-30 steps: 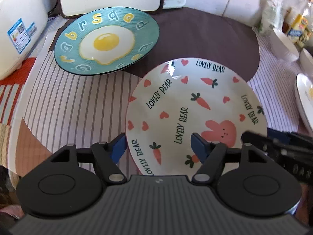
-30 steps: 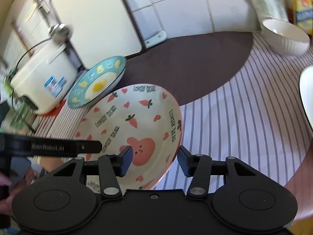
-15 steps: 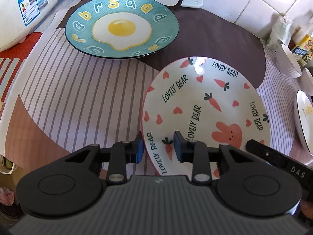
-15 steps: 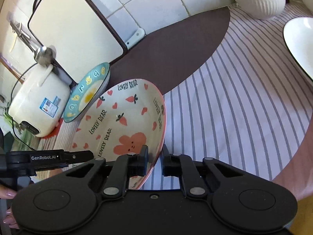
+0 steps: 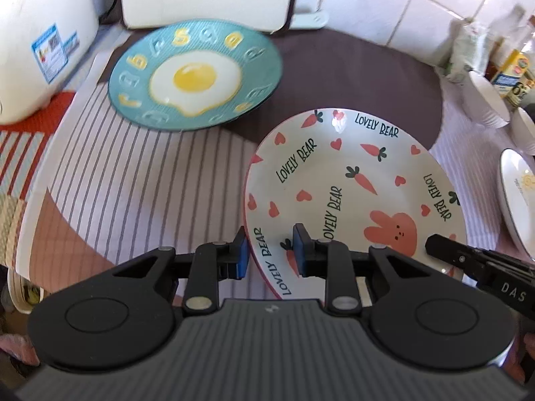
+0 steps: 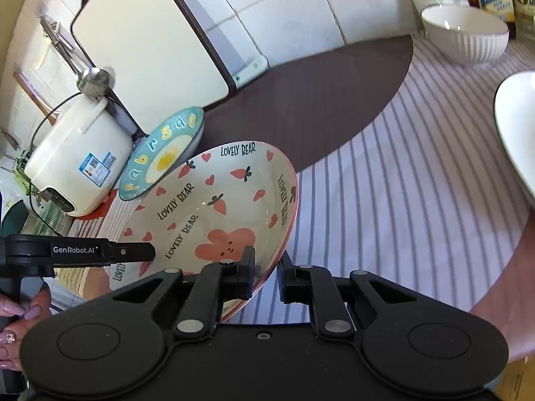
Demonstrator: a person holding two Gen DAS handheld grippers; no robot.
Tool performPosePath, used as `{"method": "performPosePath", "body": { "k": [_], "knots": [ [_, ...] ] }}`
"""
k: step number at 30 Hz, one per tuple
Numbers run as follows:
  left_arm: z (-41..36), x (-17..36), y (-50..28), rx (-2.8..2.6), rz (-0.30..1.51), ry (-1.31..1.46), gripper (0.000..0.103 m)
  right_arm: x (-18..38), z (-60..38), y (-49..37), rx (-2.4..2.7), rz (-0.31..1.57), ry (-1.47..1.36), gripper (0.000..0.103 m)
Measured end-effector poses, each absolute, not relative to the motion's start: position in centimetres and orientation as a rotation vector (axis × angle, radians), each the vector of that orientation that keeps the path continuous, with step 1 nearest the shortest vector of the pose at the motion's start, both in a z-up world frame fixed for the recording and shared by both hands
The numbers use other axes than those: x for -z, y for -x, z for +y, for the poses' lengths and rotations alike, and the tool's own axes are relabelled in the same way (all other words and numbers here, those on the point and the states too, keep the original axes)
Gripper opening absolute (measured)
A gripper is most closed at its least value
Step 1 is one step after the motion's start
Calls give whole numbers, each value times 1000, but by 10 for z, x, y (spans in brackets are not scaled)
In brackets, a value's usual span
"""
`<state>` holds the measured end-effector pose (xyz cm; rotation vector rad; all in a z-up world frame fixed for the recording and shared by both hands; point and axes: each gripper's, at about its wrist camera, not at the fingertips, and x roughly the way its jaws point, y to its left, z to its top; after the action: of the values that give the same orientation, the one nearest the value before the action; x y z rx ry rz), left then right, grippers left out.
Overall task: Organize plates and bowls
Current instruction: 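Lift the bunny plate with both grippers and carry it toward the cutting board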
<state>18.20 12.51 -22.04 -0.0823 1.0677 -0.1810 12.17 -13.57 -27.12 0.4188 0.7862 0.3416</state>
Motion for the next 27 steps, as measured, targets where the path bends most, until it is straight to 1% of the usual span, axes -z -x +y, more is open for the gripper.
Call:
{"method": "performPosePath", "body": {
  "k": [10,21,27],
  "knots": [
    [85,192,-204,268,1003,43,25,246,-177,-123,-317,704,-447,18],
    [50,199,-271,333,964,74,25,238,-204,-171,-246,640,-411,19],
    [34,207,-293,319,921,37,25,236,-215,-199,-233,650,-395,20]
  ]
}}
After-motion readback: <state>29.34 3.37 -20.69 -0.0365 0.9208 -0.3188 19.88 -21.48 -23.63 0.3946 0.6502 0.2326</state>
